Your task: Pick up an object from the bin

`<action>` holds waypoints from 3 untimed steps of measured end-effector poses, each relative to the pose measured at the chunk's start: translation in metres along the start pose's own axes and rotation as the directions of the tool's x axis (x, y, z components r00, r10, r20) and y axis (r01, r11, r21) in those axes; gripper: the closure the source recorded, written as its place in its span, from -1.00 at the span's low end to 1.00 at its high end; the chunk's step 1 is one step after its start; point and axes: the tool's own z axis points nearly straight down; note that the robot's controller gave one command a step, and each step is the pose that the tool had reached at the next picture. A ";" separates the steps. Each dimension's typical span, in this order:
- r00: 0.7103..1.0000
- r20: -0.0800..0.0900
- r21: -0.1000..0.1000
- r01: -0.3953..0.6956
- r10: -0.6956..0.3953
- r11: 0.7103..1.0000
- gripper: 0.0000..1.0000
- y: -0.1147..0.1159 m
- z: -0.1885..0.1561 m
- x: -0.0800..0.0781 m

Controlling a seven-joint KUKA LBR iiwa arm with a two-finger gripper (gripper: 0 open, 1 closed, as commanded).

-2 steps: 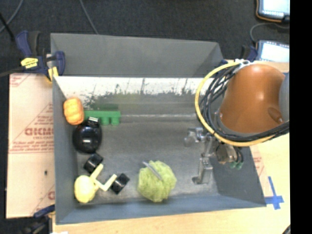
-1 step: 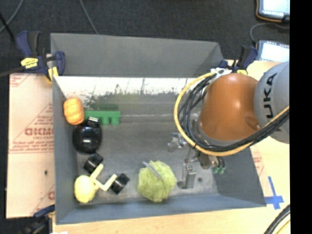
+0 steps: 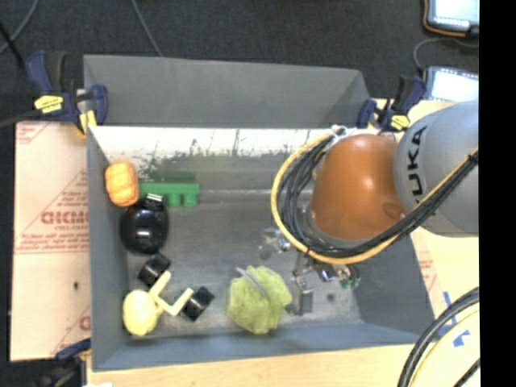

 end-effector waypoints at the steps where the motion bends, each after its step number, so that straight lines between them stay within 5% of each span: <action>1: 0.994 0.000 0.004 0.109 -0.109 0.994 -1.00 0.018 0.032 0.007; 2: 0.974 0.003 0.001 0.228 -0.228 0.974 -1.00 0.021 0.064 0.003; 3: 0.957 0.009 0.006 0.290 -0.290 0.957 1.00 0.023 0.086 0.007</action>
Offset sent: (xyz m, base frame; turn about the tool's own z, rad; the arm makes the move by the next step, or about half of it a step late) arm -0.0080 0.0171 -0.0703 -0.2341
